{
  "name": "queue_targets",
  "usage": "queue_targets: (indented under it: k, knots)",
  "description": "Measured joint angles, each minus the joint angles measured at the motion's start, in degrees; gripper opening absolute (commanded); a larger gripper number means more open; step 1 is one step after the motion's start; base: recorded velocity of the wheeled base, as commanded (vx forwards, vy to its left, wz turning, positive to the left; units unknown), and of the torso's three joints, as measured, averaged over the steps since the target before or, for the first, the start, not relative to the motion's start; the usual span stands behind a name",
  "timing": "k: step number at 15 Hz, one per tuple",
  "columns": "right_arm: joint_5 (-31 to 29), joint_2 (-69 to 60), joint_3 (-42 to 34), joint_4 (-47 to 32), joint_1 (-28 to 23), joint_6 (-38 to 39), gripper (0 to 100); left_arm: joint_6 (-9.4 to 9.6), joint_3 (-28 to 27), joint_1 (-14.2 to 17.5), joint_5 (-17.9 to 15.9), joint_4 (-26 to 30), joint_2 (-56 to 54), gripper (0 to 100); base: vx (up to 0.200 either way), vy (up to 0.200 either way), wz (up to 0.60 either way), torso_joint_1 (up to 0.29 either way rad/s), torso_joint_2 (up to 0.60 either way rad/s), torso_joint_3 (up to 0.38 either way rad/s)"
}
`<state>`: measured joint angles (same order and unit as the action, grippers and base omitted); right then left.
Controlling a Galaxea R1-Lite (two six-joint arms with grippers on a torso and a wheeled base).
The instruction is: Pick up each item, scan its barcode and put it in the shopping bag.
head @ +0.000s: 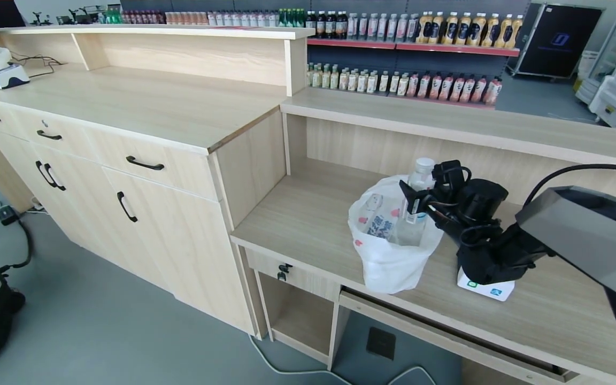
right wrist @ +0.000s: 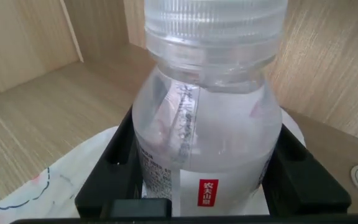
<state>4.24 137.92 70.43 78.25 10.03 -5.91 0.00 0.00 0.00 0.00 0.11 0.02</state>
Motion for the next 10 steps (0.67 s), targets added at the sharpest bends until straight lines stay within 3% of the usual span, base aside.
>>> queue_targets:
  k: [10]
  knots:
    - [2.0,6.1,3.7,-0.1,-1.1,-0.4,0,0.00,0.0,0.0,0.0,0.0,0.0,100,0.000,0.000,0.00,0.000,0.00,0.000]
